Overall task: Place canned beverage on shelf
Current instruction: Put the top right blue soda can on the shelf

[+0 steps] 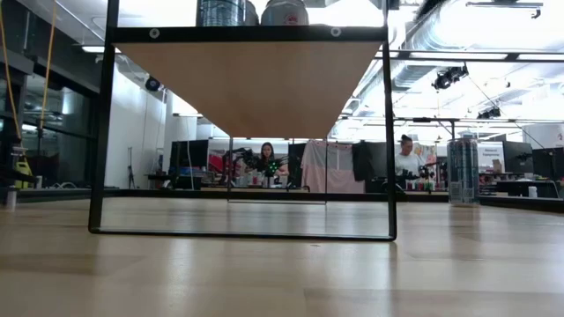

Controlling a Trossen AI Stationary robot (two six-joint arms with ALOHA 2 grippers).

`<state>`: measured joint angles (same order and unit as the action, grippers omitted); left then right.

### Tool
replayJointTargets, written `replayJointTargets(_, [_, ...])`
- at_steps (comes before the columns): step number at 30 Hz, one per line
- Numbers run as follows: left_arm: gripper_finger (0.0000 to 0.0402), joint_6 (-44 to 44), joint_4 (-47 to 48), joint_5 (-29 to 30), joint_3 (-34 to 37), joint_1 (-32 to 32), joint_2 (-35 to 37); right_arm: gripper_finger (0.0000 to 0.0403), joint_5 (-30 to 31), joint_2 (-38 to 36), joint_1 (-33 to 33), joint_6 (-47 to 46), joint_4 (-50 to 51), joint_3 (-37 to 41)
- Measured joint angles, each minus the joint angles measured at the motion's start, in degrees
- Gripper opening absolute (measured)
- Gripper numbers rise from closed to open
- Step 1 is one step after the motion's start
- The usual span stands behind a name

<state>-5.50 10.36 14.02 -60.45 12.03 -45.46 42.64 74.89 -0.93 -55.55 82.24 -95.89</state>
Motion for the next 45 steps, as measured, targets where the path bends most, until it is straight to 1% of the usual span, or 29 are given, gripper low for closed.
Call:
replayJointTargets(3, [0.0000, 0.0, 0.0, 0.0, 0.0, 0.0, -0.1, 0.0298, -1.8, 0.0, 9.8, -1.7, 7.4, 1.7])
replayJointTargets(4, [0.0000, -0.3, 0.1, 0.0, 0.0, 0.0, -0.1, 0.0298, -2.7, 0.0, 12.9, -1.9, 8.1, 2.8])
replayJointTargets(7, [0.0000, -1.2, 0.8, 0.0, 0.0, 0.0, -0.2, 0.0298, -6.1, -0.8, 20.7, 1.4, 5.8, 8.6])
replayJointTargets(10, [0.0000, -3.0, 2.4, 0.0, 0.0, 0.0, -0.2, 0.0298, -9.2, -2.1, 26.8, 1.6, 3.2, 16.3])
replayJointTargets(14, [0.0000, -4.4, 4.8, 0.0, 0.0, 0.0, -0.2, 0.0298, -11.1, -4.6, 32.9, -0.4, -2.8, 26.7])
replayJointTargets(16, [0.0000, -4.4, 5.1, 0.1, 0.0, 0.0, -0.2, 0.0298, -12.1, -6.1, 35.8, -1.0, -7.8, 30.3])
replayJointTargets(18, [0.0000, -4.4, 5.0, 0.2, 0.0, 0.0, -0.3, 0.0298, -12.7, -6.6, 38.1, -0.8, -10.6, 32.7])
replayJointTargets(22, [0.0000, -4.3, 5.1, 0.7, 0.1, -0.1, -0.5, 0.0298, -12.7, -6.6, 41.2, -3.5, -12.9, 36.3])
replayJointTargets(31, [0.0000, -4.9, 5.1, 0.7, 0.1, -0.1, -0.5, 0.0298, -14.6, -6.6, 45.3, -6.0, -24.3, 42.8])
replayJointTargets(37, [0.0000, -4.9, 5.1, 2.5, 0.1, -0.1, -0.5, 0.0298, -15.2, -6.6, 47.7, -6.1, -25.7, 45.6])
replayJointTargets(45, [0.0000, -4.9, 5.1, 4.1, 0.1, -0.1, -0.5, 0.0298, -19.3, -6.6, 48.7, -3.5, -30.1, 48.2])
